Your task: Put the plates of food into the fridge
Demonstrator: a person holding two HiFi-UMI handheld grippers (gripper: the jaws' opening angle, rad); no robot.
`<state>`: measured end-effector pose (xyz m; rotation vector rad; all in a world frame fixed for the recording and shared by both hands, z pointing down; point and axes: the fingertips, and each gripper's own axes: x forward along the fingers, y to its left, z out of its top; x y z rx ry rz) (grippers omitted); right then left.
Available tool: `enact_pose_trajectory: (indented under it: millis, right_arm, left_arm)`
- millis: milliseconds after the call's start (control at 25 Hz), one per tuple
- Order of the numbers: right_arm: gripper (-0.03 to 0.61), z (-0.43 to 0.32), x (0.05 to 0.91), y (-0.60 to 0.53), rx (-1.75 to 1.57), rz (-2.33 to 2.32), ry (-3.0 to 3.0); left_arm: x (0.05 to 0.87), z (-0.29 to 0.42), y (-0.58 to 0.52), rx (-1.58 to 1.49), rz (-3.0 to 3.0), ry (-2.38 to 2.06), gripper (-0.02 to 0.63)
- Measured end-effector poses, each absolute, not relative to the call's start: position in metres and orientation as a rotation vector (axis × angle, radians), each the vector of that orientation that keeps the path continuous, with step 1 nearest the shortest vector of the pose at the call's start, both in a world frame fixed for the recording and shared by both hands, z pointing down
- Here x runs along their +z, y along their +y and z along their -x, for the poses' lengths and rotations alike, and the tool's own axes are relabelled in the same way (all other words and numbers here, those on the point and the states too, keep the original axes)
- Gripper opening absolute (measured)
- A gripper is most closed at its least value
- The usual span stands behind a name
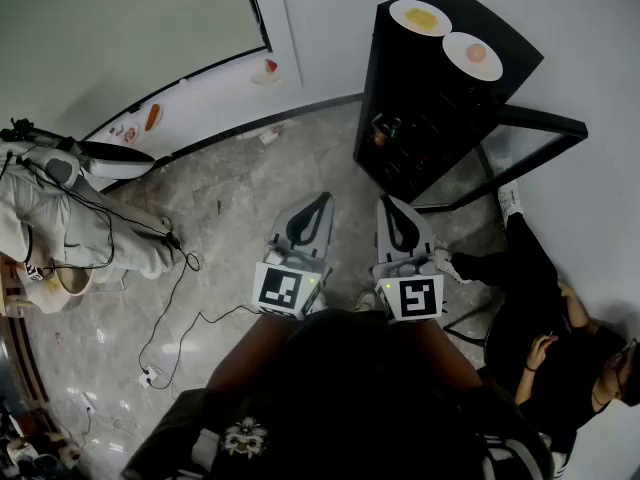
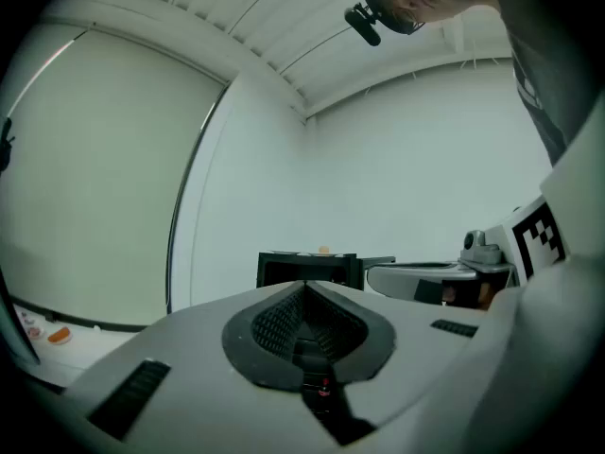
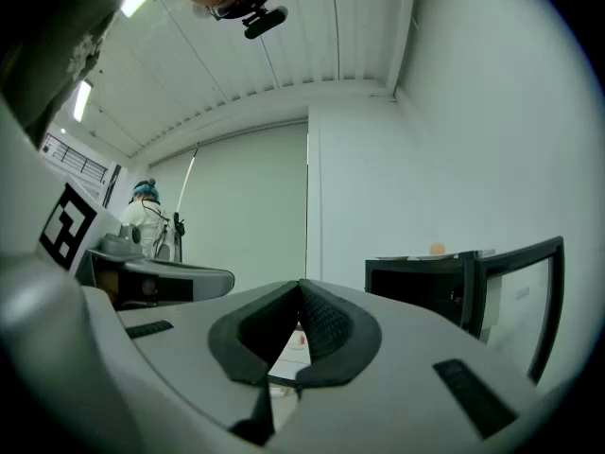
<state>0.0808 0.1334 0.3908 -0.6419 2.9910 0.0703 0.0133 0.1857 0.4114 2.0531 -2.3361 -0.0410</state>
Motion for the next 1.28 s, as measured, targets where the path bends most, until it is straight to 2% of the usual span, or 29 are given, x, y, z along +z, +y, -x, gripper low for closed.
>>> enact_pose_trajectory:
  millis: [240,520,1280]
  right_arm:
    - [0.025,-0.106,0.402,0.13,0.034,0.609,3.021]
    - [0.025,-0.101,0.404,0.134,-0.026,0.533,3.039]
    - [0.025,-0.048,0.413,0.15,0.015,0.602,3.045]
  left_arm:
    - [0.411,-0.038,0.183,-0.076,-2.0,-2.342,0.021]
    - [0.417,-0.031,0.195,-0.041,-1.943,-2.388,0.021]
    - [0.424,0.033,0.217,-0.061,-1.936,-2.4,0.021]
